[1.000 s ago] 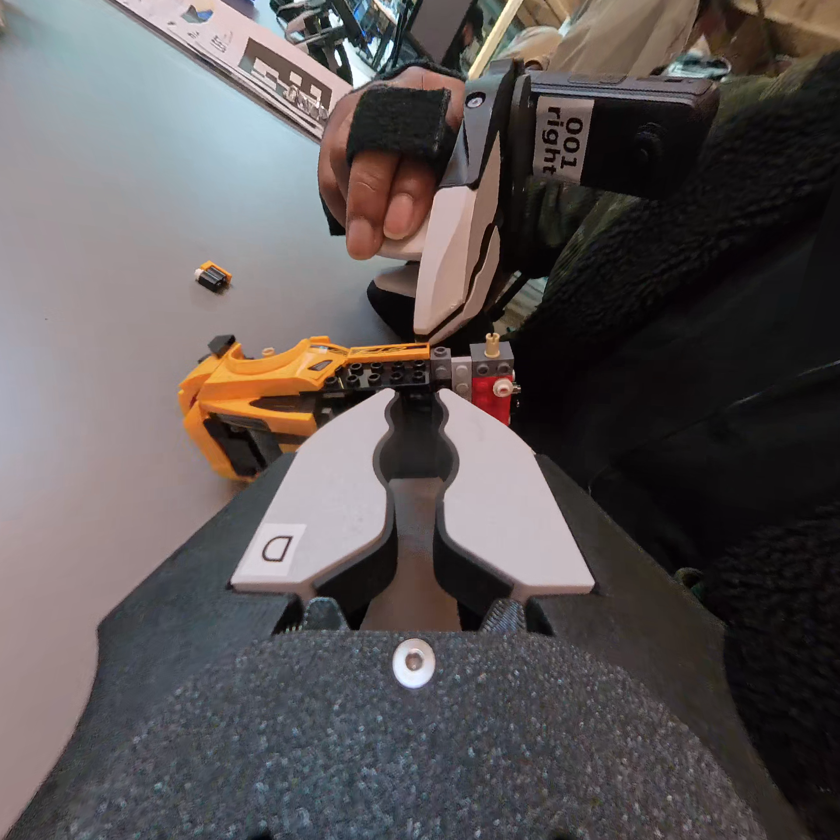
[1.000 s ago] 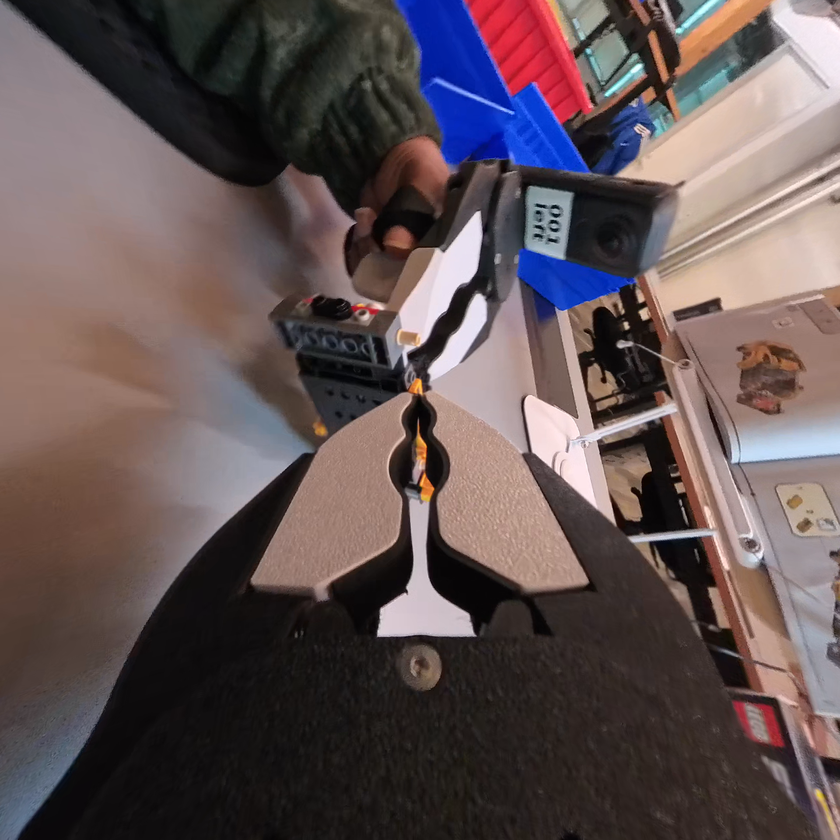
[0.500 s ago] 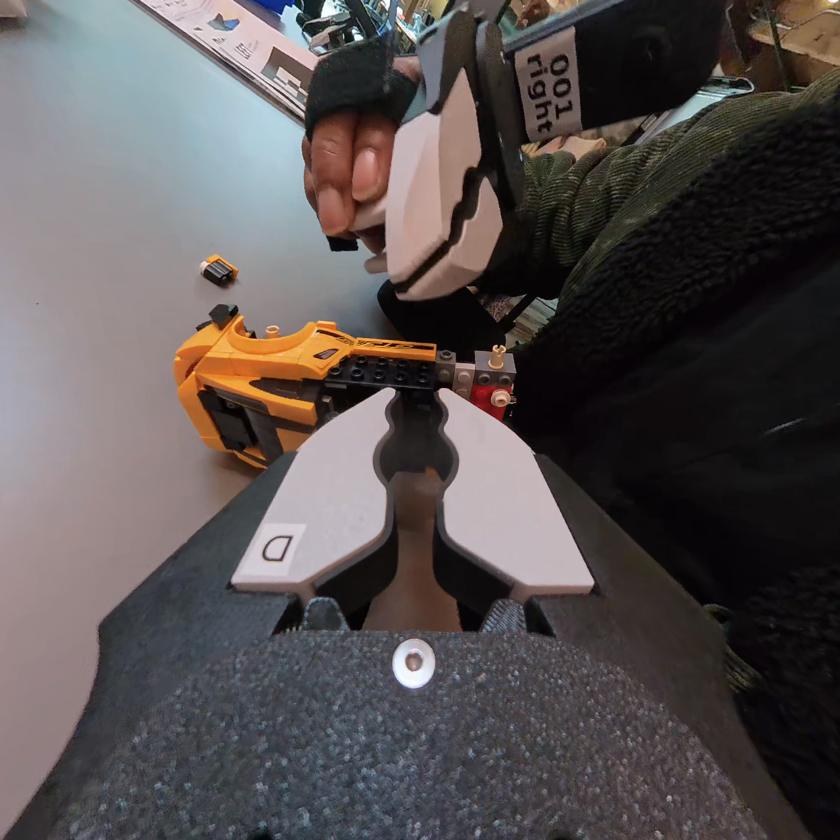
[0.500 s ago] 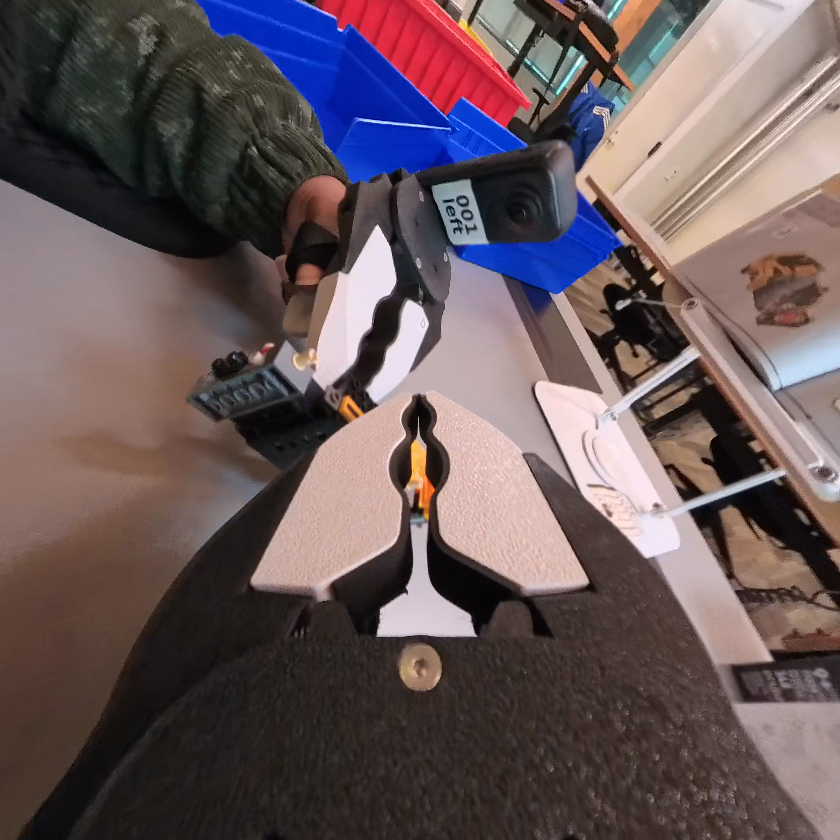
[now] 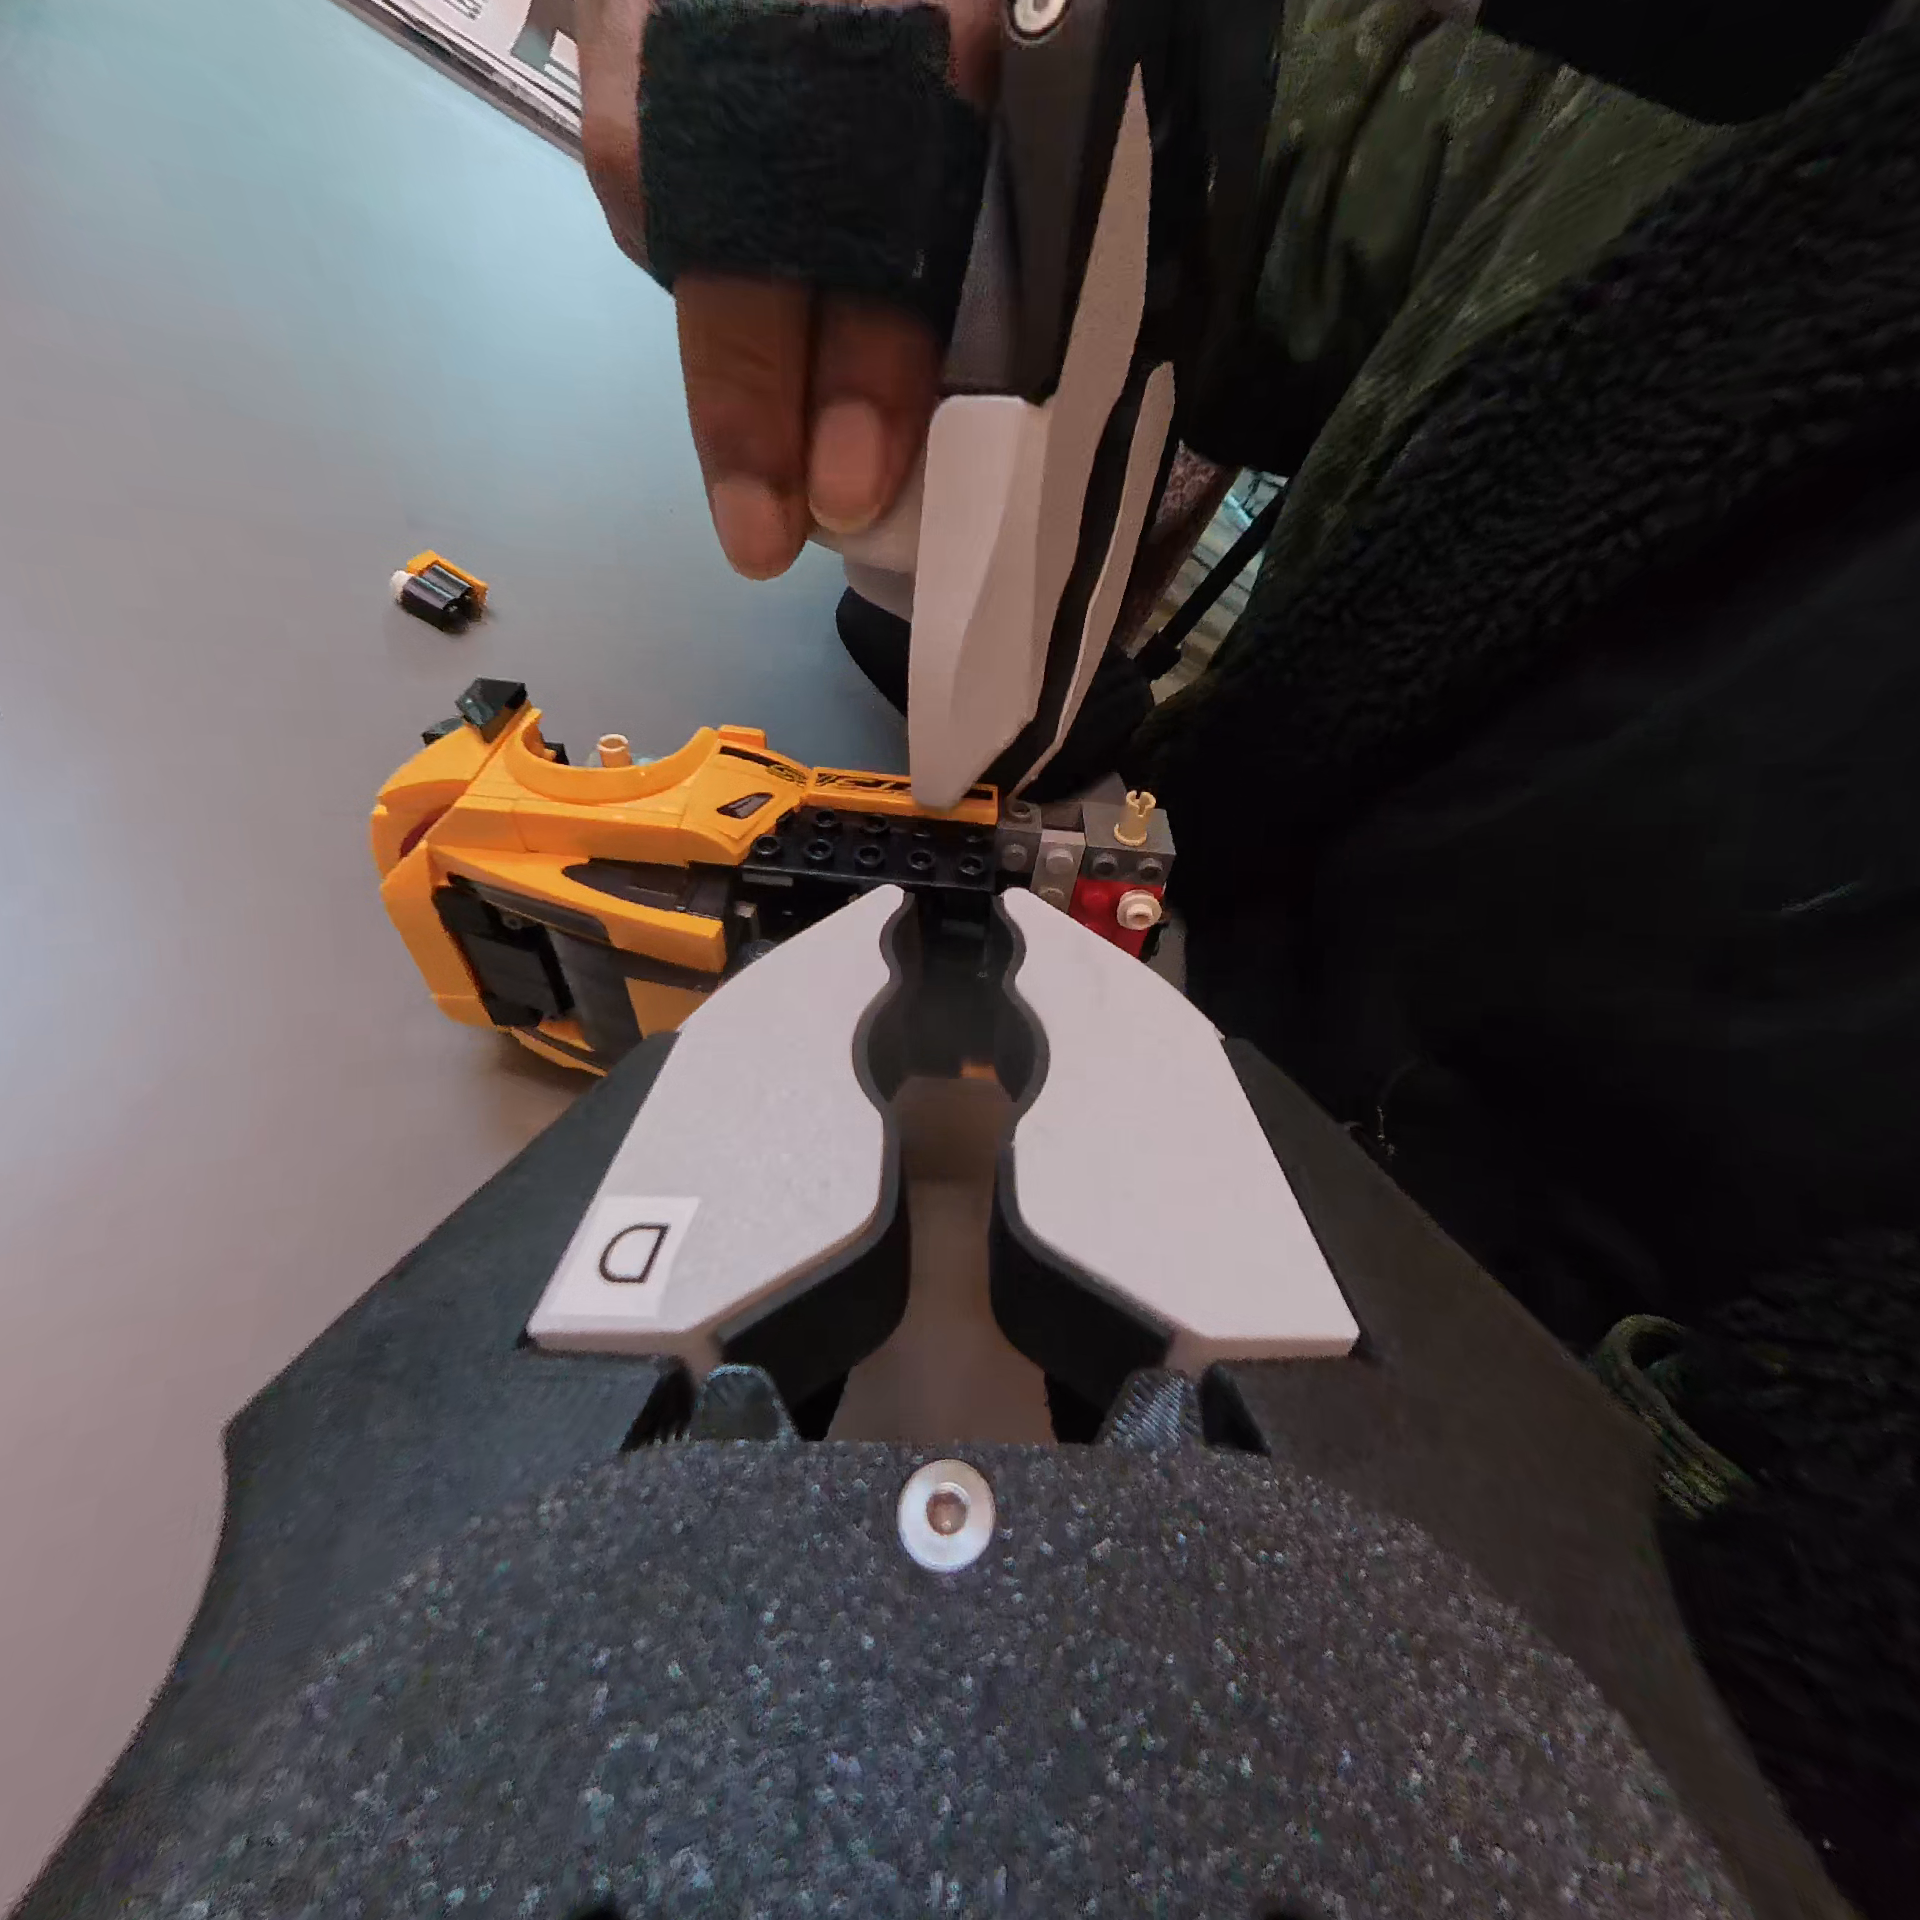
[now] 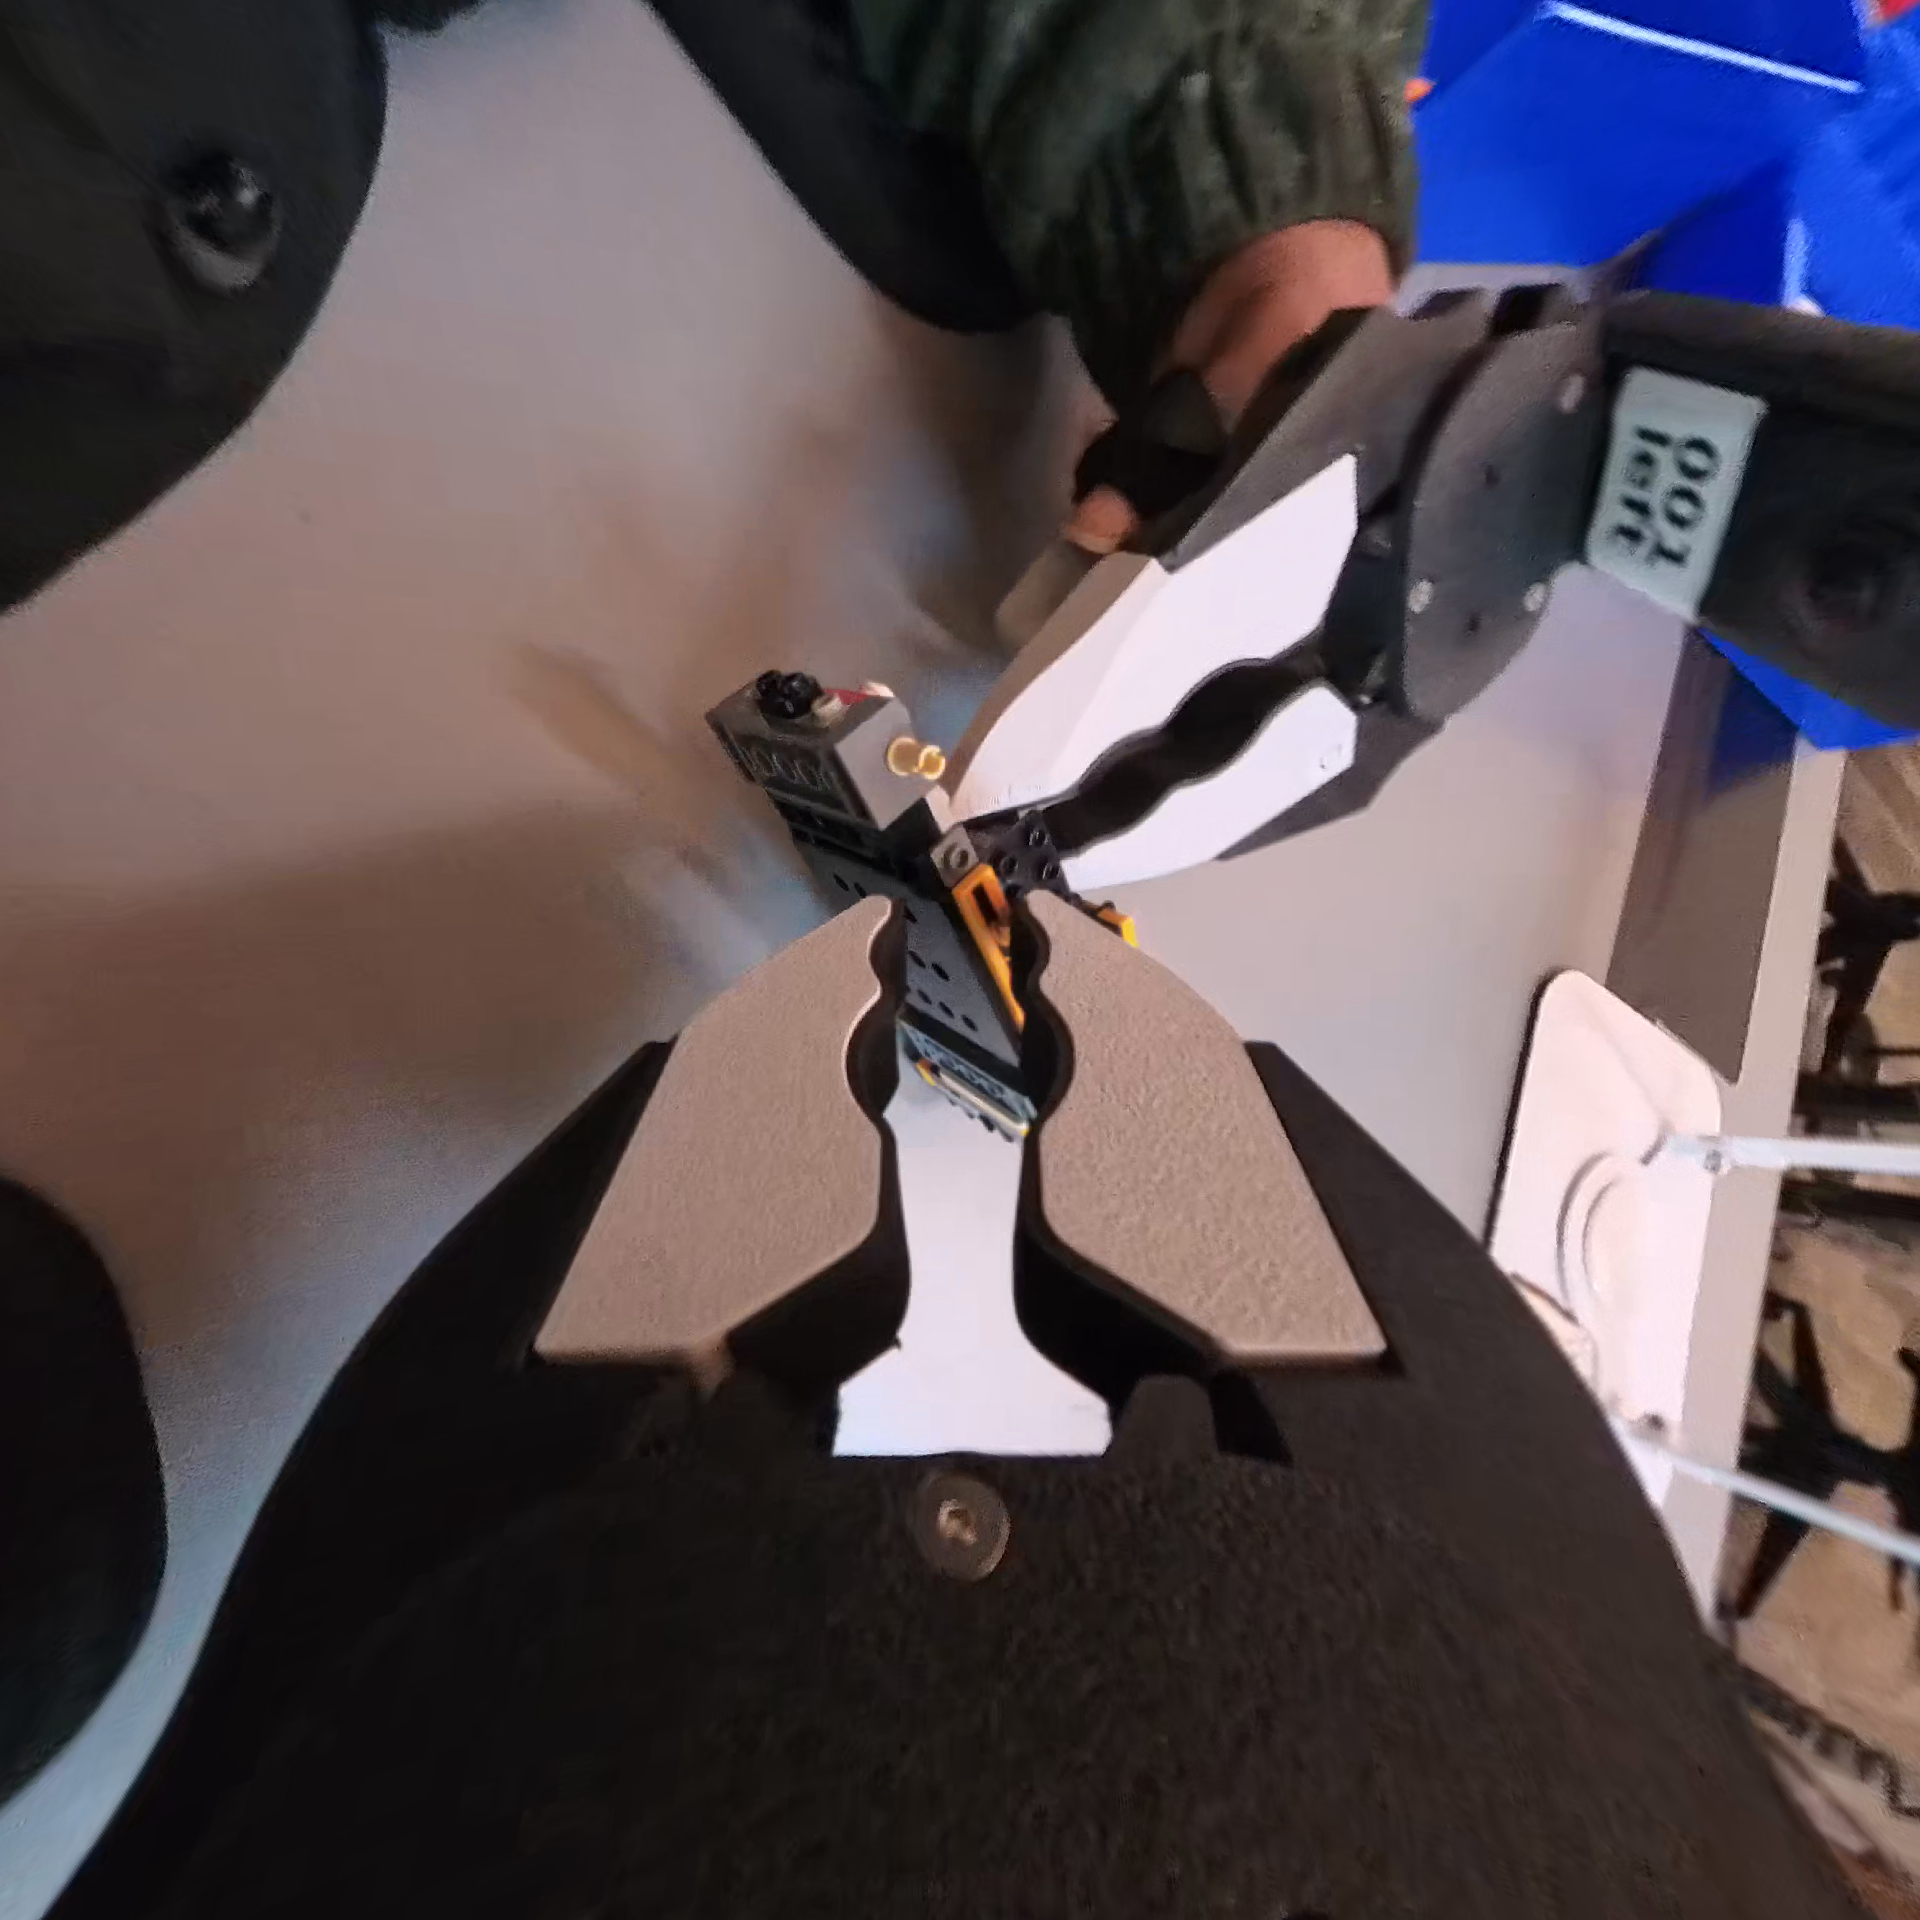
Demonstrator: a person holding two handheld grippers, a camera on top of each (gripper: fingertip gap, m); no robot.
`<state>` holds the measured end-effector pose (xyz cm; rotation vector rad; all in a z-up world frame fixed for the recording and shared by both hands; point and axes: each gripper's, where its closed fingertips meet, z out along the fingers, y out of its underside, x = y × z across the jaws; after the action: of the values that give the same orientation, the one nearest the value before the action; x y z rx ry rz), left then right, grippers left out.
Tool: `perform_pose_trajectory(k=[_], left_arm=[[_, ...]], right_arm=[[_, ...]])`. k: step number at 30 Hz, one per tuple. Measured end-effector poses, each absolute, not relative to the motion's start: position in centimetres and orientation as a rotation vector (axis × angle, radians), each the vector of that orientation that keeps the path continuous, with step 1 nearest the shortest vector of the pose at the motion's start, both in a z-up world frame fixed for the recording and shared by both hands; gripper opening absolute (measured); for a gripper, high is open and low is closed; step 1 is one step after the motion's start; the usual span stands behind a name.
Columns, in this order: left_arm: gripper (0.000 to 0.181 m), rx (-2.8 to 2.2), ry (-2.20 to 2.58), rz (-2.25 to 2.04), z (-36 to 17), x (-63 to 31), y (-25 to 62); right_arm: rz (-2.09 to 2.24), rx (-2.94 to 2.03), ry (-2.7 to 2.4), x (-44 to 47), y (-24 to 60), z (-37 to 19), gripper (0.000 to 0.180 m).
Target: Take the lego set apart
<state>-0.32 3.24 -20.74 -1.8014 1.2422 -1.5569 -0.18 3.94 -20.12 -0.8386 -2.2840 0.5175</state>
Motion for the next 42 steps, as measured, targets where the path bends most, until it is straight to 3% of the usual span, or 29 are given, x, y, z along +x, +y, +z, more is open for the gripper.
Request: perform_pose_trajectory(k=[15, 32, 42], left_arm=[[0.019, -1.78, 1.163, -1.593, -20.7, -0.6, 4.0], [0.015, -1.867, 0.869, -1.853, -20.5, -0.8, 5.2], [0.015, -1.945, 1.004, -1.653, -21.5, 0.3, 4.3]], right_arm=[[0.372, -0.736, -2.32, -0.8, 4.1, -20.7, 0.015], [0.282, -0.72, -2.12, -1.0, 5.0, -20.8, 0.015], [0.362, -0.805, -2.523, 0.4, 4.2, -21.5, 0.012]])
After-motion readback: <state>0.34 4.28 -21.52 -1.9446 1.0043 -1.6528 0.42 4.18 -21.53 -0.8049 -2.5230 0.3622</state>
